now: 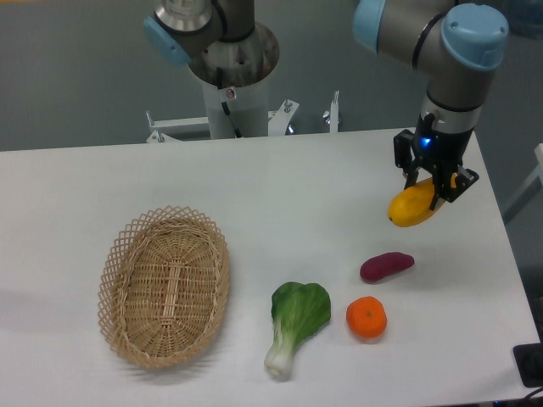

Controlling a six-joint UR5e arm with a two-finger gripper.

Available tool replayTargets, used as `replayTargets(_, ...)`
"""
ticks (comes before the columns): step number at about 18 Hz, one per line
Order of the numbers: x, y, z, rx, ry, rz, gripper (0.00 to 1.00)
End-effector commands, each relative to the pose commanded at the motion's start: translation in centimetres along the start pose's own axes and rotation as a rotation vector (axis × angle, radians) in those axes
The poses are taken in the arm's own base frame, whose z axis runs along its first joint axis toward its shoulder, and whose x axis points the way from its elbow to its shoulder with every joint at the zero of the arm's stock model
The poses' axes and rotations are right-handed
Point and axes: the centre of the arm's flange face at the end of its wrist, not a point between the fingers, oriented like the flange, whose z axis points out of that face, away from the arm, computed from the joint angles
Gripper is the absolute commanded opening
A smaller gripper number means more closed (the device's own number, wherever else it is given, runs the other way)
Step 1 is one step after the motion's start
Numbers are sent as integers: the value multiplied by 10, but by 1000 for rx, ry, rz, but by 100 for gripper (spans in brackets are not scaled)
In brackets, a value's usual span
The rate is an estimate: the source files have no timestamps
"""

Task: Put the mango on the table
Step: 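Carry the held yellow mango with the gripper toward the bok choy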

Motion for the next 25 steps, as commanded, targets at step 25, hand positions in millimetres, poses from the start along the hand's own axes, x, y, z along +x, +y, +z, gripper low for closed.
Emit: replayTargets(25, 77, -76, 65, 11, 132, -105, 42)
